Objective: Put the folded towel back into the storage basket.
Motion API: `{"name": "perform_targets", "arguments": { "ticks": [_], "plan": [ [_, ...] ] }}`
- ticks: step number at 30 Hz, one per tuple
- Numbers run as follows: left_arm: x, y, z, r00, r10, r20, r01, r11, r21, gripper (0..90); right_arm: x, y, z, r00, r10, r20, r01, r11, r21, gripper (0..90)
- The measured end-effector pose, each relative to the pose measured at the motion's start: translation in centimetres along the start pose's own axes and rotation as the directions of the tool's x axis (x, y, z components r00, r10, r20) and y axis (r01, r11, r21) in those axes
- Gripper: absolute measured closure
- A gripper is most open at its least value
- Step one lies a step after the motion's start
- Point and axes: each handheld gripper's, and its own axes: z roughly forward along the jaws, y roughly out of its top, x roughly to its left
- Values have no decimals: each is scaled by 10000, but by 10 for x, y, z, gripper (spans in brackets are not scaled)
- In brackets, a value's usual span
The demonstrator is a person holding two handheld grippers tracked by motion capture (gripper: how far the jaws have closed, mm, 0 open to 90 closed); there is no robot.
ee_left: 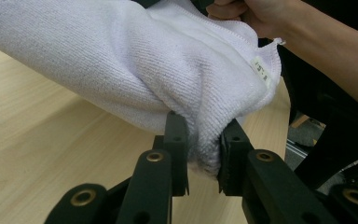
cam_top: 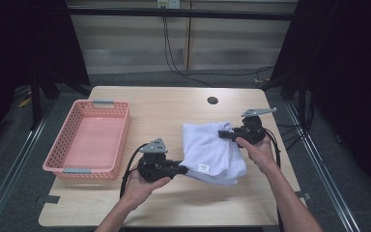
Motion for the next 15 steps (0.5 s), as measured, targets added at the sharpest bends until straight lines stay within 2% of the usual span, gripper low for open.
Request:
{"name": "perform_targets", "arguments": {
  "ticks": [7,9,10,12,14,15],
  "plan": [
    [4,5,-9,9997,123,-226,-128,9997,-187,774,2,16,-2,9999,-162,-38,161,9994,-300,733],
    [6,4,-12,9998,-63,-192,59,9997,-237,774,3,19,0,9998,-197,-49,195,9993,-331,733],
    [8,5,-13,9998,-17,-201,14,9999,-170,775,3,21,2,9998,-146,-146,141,9993,-352,733],
    [6,7,-16,9982,173,-570,-170,9998,69,775,5,26,6,9996,-288,-76,287,9995,-148,733],
    [7,8,-21,9984,211,-528,-215,9997,-63,775,6,31,11,9993,-315,-187,311,9993,-201,734],
    [8,8,-23,9978,203,-636,-210,9997,-97,775,7,33,12,9993,-293,-222,289,9994,-195,734]
  ]
}}
